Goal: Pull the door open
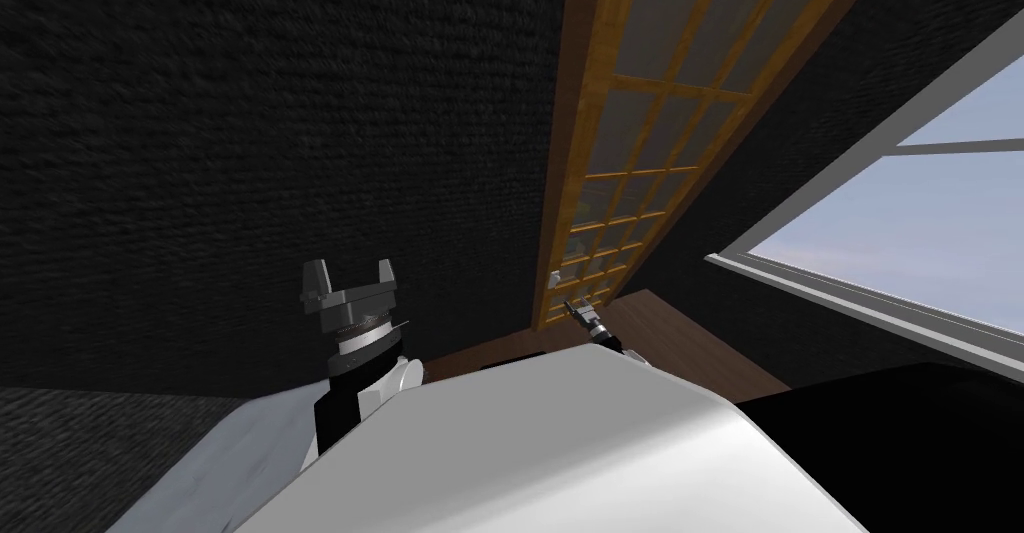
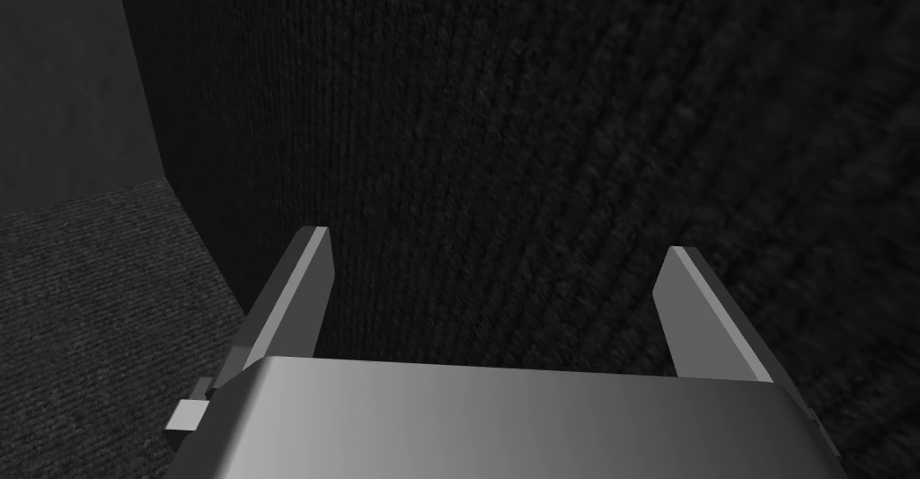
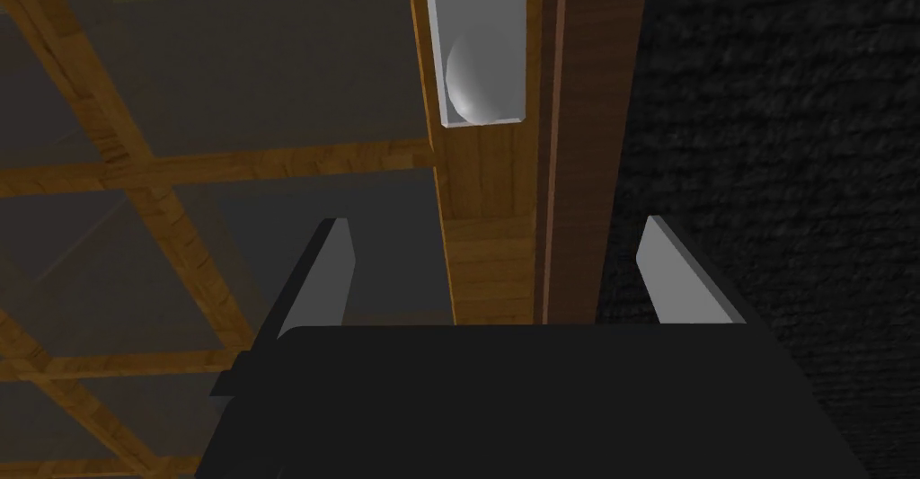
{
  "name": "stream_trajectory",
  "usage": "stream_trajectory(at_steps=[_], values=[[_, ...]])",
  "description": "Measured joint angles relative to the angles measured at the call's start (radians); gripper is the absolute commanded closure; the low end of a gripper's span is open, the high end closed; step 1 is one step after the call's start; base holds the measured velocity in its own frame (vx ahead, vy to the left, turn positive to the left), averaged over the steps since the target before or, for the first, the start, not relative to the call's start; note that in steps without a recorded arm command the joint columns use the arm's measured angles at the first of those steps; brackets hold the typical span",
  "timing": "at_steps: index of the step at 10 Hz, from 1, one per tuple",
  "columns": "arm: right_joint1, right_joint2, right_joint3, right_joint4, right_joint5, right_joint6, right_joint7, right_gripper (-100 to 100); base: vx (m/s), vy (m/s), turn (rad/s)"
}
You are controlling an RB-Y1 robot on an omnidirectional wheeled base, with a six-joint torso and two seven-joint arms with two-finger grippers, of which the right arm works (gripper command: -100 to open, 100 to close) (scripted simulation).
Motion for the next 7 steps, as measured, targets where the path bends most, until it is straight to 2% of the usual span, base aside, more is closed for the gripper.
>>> stream_trajectory(at_steps=[3, 7], values=[[-0.006, 0.002, -0.007, 0.011, -0.004, 0.0, 0.008, -100, 0.16, 0.018, 0.073], [-0.011, 0.006, -0.024, 0.014, -0.015, 0.011, 0.016, -100, 0.206, 0.012, 0.079]])
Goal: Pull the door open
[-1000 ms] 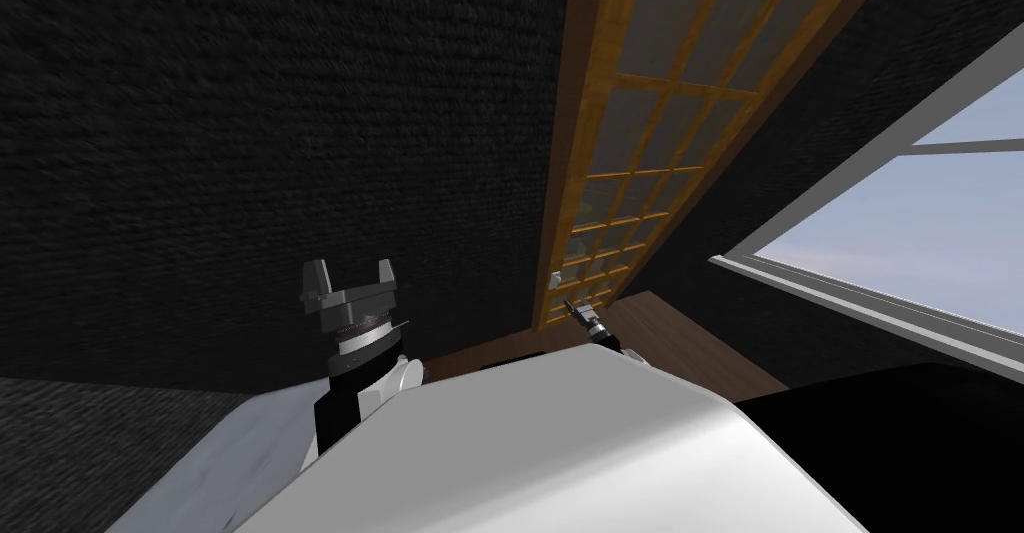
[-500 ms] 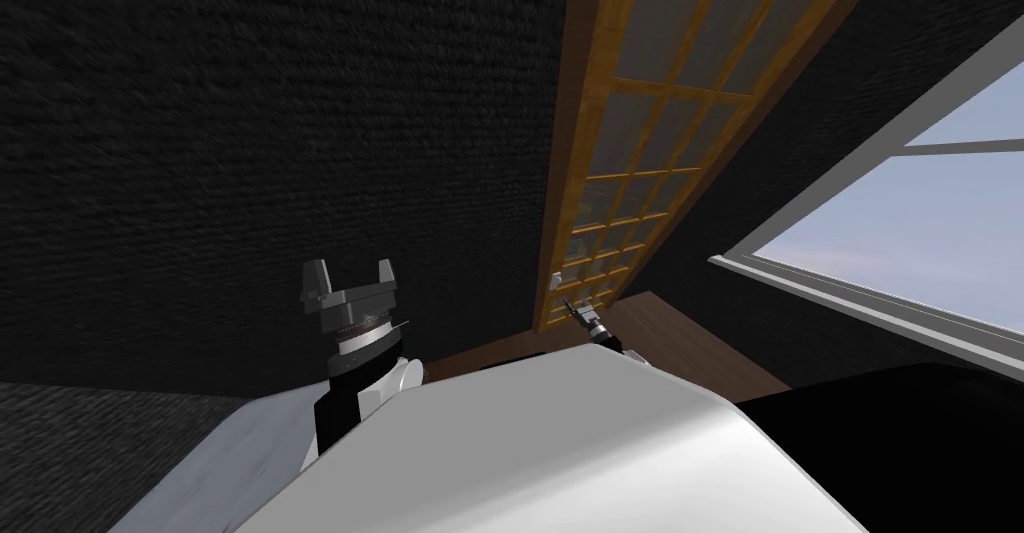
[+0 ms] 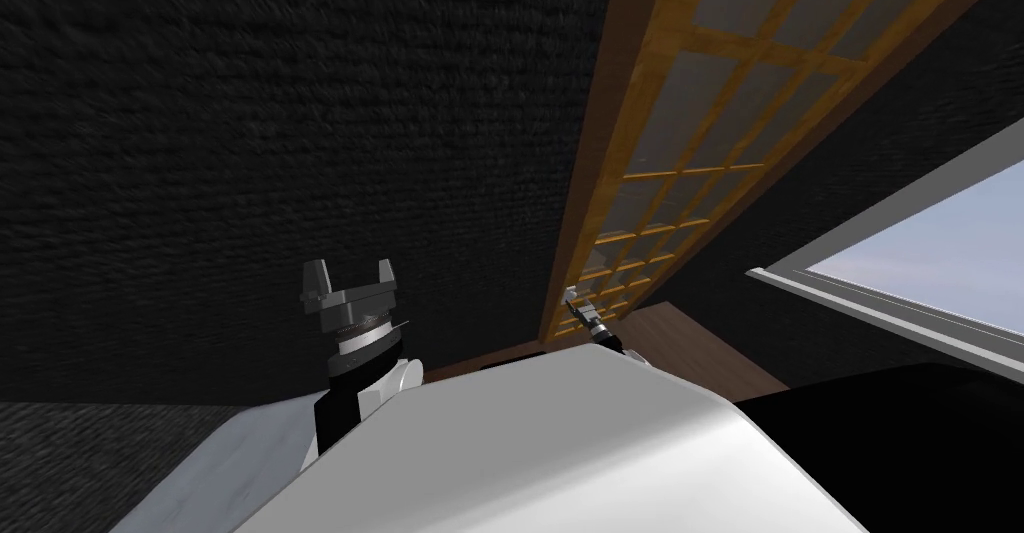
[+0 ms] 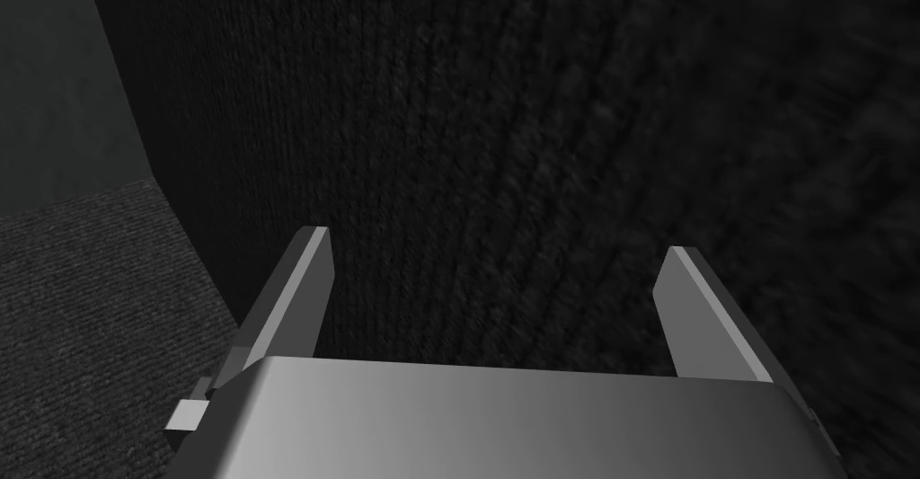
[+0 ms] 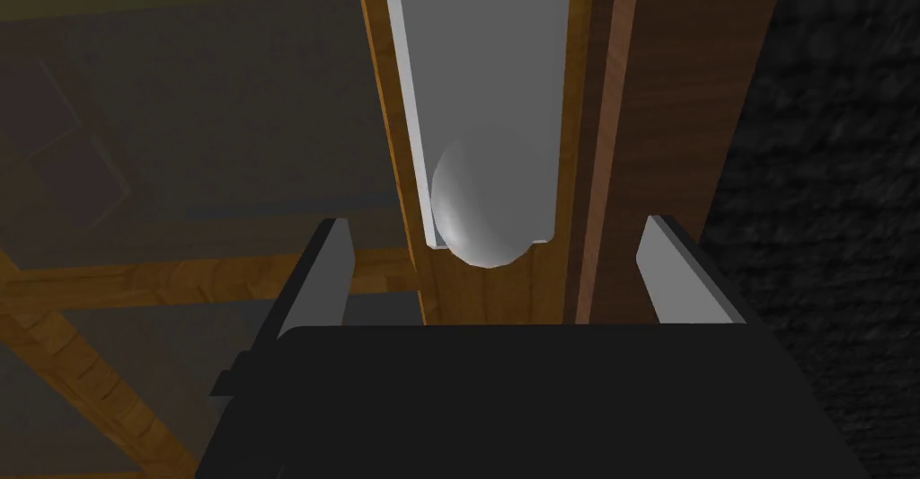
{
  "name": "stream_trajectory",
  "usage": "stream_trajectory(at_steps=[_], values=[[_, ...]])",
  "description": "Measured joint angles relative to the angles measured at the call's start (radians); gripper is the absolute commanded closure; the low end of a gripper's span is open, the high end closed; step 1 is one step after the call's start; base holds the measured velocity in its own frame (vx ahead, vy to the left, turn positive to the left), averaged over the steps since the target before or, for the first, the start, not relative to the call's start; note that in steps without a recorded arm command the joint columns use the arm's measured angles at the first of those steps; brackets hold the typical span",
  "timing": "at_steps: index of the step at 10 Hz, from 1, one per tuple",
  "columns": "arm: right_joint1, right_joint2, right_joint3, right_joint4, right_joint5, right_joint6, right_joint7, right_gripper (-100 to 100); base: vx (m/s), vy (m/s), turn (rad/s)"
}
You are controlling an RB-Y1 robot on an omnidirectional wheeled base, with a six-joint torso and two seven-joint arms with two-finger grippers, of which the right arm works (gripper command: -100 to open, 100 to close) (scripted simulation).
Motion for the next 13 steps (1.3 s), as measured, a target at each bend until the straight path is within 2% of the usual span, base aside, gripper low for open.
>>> stream_trajectory(at_steps=[1, 2, 8, 10, 13], values=[[-0.002, 0.001, -0.004, 0.002, -0.003, 0.003, 0.002, -100, 0.091, 0.004, 0.018], [-0.003, 0.001, -0.005, 0.003, -0.003, 0.003, 0.002, 100, -0.013, -0.001, -0.025], [-0.001, 0.0, -0.004, 0.004, -0.002, 0.006, 0.002, 100, -0.016, -0.003, 0.007], [-0.002, 0.0, -0.002, 0.005, -0.01, 0.01, -0.026, 100, -0.028, -0.019, 0.044], [-0.006, 0.001, 0.007, 0.003, -0.03, 0.013, -0.099, 100, -0.038, -0.021, 0.049]])
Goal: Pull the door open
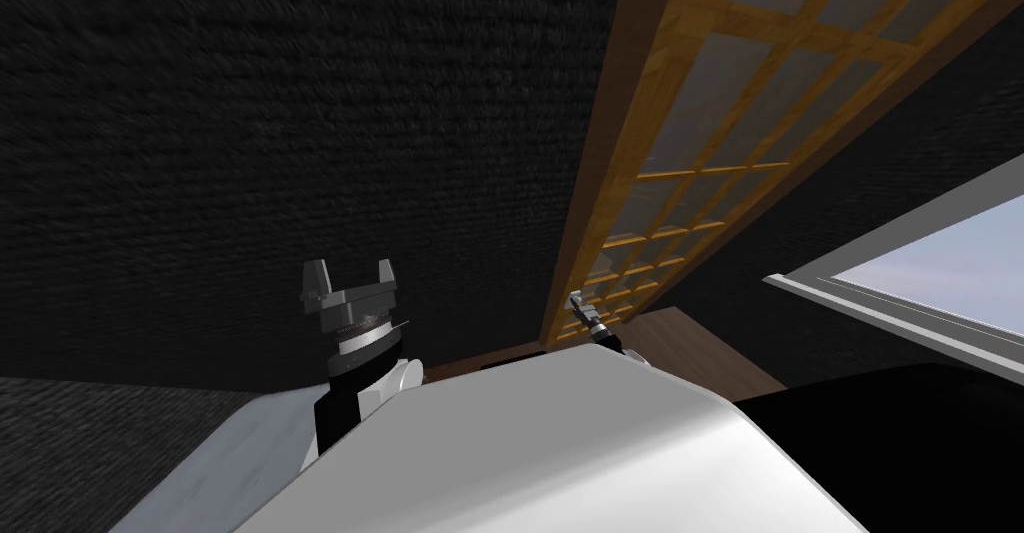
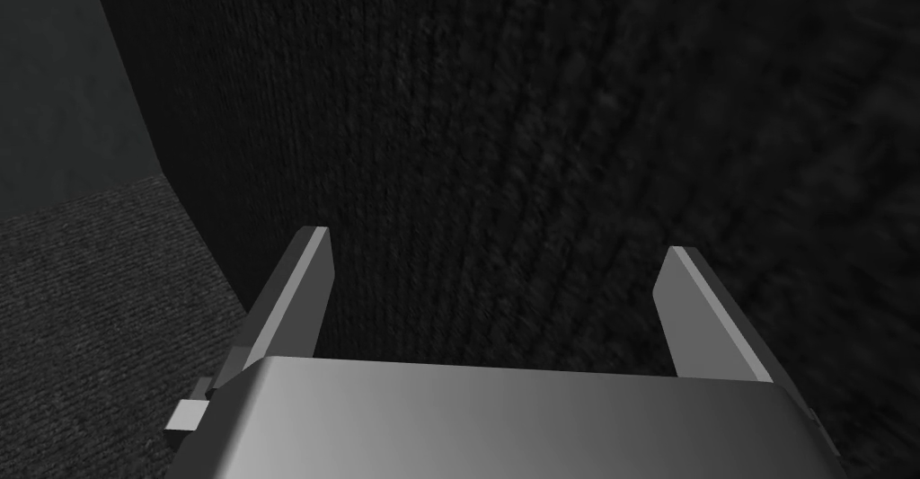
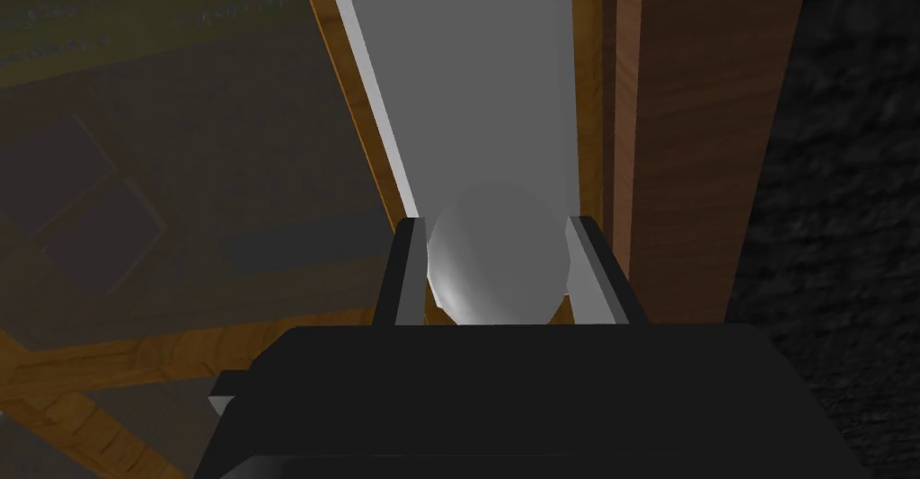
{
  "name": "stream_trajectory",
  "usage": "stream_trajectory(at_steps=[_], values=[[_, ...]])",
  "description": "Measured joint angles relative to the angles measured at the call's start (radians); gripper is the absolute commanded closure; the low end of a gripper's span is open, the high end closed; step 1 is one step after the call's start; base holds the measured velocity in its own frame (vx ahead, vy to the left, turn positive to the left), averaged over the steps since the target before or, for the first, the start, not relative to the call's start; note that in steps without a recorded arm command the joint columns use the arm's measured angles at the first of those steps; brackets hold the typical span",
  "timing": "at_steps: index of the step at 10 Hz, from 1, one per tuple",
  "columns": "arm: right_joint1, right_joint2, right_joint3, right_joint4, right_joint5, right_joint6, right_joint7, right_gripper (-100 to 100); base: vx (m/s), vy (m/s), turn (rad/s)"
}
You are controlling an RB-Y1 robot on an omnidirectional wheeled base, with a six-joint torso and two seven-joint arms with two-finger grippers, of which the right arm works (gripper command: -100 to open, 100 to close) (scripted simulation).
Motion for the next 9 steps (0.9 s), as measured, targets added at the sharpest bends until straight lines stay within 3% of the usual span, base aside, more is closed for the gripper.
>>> stream_trajectory(at_steps=[9], values=[[-0.008, 0.003, 0.025, -0.008, -0.063, 0.014, -0.217, 100, -0.041, -0.021, 0.048]])
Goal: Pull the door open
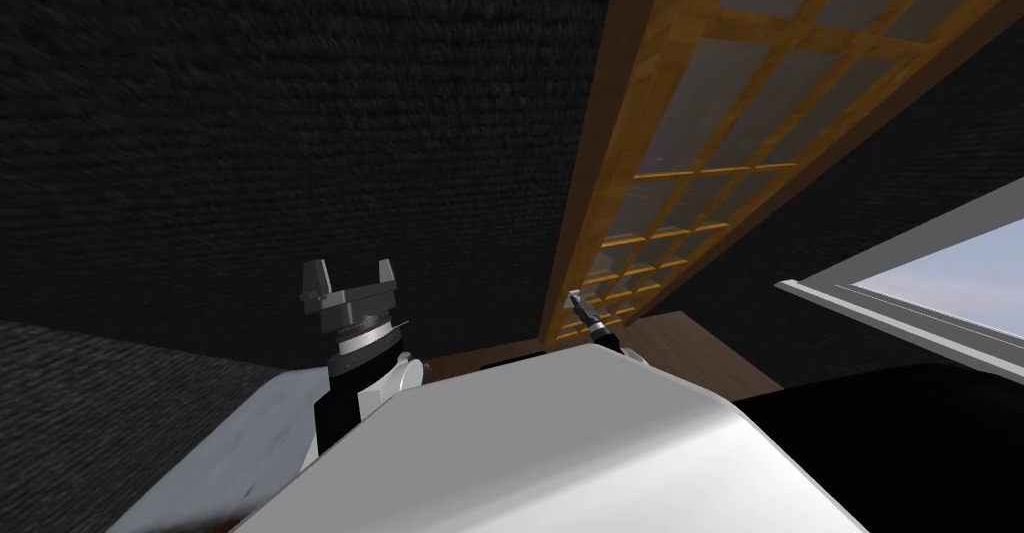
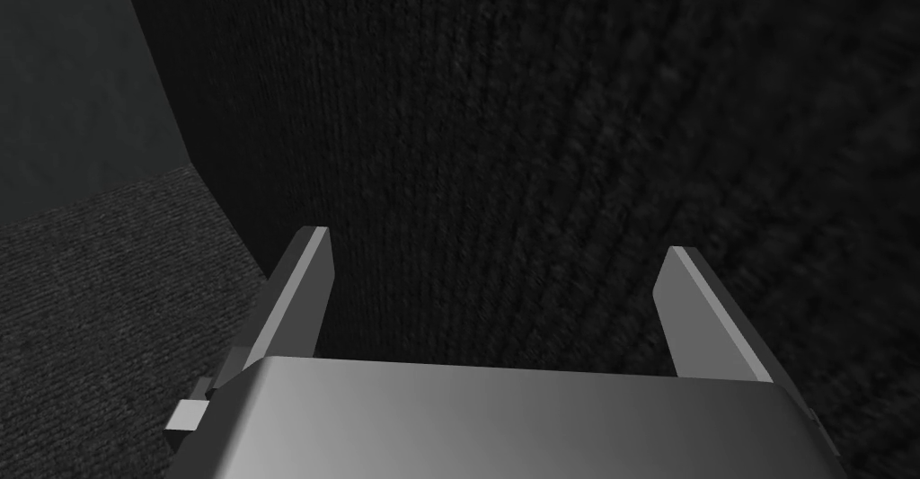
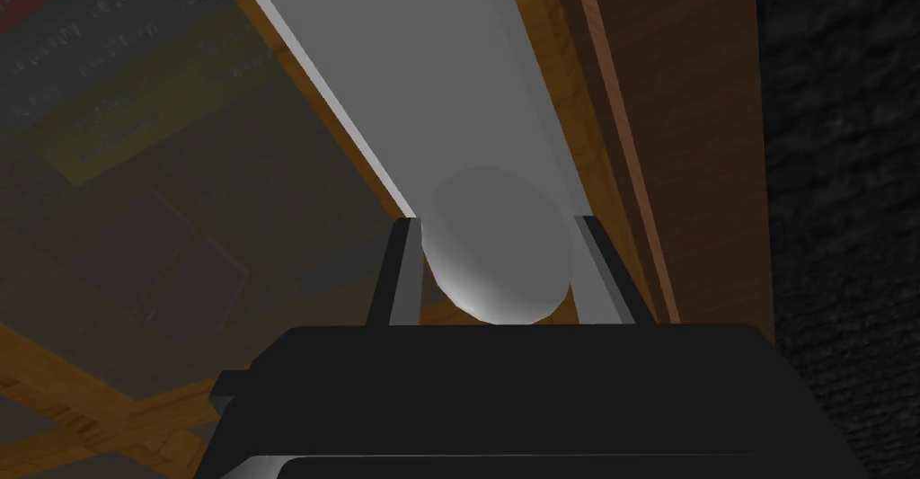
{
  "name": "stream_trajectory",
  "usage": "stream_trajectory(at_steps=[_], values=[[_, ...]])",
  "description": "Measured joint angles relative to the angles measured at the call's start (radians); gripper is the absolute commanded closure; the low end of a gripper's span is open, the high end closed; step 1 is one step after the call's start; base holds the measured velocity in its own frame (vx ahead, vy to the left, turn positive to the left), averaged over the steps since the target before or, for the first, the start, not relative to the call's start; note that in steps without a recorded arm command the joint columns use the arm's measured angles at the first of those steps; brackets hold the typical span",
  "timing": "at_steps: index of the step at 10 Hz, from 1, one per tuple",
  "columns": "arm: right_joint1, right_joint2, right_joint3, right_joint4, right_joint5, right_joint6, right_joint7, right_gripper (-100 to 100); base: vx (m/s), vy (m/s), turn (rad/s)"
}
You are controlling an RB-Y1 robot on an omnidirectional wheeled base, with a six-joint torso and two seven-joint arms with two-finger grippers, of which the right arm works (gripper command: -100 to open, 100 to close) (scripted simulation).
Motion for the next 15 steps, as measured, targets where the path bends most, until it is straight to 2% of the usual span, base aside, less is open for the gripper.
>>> stream_trajectory(at_steps=[15], values=[[-0.013, 0.004, 0.042, -0.012, -0.116, 0.026, -0.356, 100, -0.044, -0.022, 0.052]])
